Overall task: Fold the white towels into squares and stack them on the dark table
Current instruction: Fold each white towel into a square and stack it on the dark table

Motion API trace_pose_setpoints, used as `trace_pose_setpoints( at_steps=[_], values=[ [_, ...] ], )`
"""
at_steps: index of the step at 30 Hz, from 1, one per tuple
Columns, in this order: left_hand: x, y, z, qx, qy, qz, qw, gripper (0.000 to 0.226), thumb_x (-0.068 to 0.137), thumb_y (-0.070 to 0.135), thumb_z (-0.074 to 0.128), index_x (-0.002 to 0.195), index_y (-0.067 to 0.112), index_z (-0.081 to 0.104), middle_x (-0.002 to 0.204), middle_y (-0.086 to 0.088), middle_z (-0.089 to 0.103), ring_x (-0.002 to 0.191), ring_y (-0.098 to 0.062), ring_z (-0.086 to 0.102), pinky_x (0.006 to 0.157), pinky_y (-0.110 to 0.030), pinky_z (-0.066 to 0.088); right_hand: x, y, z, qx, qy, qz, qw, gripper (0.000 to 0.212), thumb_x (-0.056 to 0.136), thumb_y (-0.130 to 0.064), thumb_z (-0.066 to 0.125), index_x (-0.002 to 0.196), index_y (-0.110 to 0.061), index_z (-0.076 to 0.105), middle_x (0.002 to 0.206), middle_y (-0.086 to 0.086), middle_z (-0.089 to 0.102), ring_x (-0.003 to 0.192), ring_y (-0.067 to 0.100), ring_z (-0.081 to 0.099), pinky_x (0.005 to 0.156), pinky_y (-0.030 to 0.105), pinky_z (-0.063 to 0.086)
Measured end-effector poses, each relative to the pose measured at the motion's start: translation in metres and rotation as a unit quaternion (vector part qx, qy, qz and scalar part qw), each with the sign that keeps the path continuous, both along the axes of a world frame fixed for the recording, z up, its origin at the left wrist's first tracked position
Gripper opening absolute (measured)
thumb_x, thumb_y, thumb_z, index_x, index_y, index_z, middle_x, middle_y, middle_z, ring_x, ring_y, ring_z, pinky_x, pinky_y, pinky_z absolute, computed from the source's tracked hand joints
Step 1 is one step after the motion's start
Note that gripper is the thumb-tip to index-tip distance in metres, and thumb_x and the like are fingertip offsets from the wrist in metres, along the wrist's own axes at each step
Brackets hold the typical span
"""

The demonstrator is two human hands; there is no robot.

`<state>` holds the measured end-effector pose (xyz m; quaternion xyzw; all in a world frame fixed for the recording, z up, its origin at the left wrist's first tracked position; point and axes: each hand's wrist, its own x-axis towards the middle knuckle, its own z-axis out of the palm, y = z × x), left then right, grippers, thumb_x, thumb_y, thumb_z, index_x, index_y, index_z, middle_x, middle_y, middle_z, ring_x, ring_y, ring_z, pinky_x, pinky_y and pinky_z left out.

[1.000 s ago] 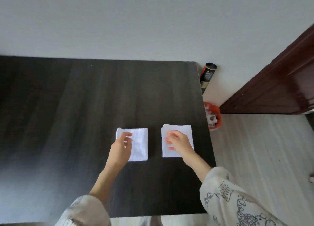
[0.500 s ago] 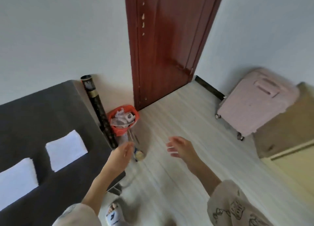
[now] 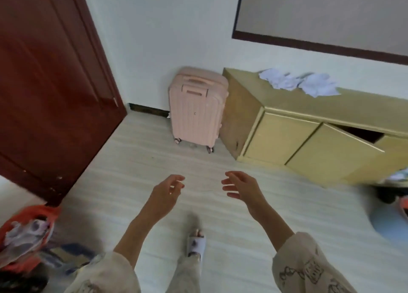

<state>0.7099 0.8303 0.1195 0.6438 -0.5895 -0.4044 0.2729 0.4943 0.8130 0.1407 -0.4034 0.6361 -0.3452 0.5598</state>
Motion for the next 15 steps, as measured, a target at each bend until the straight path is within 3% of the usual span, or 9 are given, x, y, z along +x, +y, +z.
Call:
trace_pose_setpoints(
  at_steps=[8,15],
  values=[
    [-0.124,-0.18,-0.011,0.009,0.01,-0.14,0.99,0.018,0.094,0.012,0.046,0.098,0.027,0.056,0.09,0.002,0.065,0.079,-0.013,0.062,0.076,-0.022,0.046,-0.114,-0.133,0.002,-0.017,0.017,-0.117,0.993,0.018,0.097,-0.016,0.046,0.105,-0.01,0.061,0.092,0.007,0.068,0.084,0.02,0.065,0.083,0.037,0.053],
    [-0.21,-0.333,0.004,-0.002,-0.021,-0.214,0.977,0.024,0.097,0.016,0.042,0.115,0.01,0.057,0.103,-0.004,0.064,0.093,-0.02,0.062,0.077,-0.024,0.043,-0.193,-0.255,0.014,-0.03,0.036,-0.172,0.984,0.018,0.097,-0.014,0.045,0.103,-0.013,0.062,0.092,0.006,0.068,0.084,0.02,0.065,0.08,0.033,0.053]
  ],
)
